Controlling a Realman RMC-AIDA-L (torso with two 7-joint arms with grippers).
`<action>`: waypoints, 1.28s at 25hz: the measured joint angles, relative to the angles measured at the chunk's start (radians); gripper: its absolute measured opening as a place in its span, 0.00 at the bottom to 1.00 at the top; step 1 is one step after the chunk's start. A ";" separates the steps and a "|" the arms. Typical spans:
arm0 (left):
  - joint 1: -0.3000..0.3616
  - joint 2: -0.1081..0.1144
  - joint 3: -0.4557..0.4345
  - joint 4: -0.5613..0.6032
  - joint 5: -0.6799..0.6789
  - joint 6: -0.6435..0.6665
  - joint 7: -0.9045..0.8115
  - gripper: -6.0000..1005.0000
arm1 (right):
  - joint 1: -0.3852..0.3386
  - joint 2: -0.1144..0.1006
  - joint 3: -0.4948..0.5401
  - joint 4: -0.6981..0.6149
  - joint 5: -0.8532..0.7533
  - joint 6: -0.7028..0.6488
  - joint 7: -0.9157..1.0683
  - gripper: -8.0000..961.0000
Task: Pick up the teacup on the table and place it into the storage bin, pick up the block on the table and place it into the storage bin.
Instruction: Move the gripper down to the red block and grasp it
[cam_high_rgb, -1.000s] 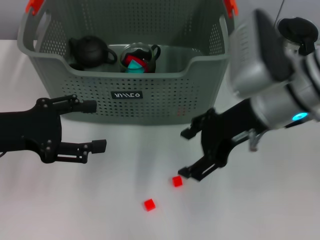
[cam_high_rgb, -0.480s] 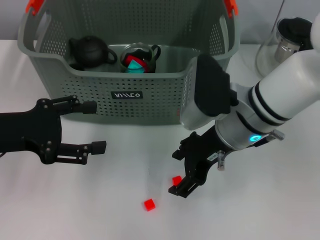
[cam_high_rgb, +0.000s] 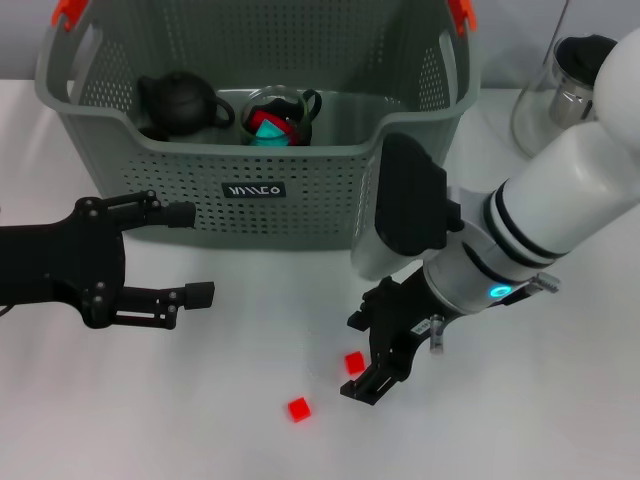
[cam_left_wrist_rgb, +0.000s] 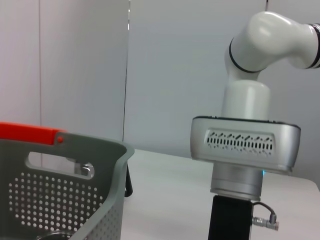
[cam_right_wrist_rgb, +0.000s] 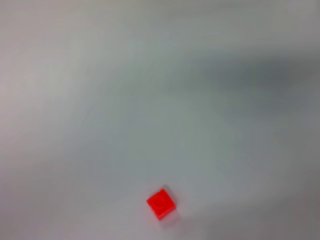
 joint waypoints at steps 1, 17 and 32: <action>0.000 0.000 0.000 0.000 0.000 -0.001 0.000 0.91 | 0.000 0.000 -0.010 0.001 0.000 0.009 0.005 0.96; 0.004 -0.005 0.000 -0.003 0.003 -0.005 0.008 0.91 | 0.001 0.002 -0.069 0.016 0.005 0.052 0.037 0.76; 0.008 -0.006 0.000 -0.003 0.003 -0.005 0.011 0.91 | -0.001 0.002 -0.069 0.023 0.003 0.067 0.037 0.48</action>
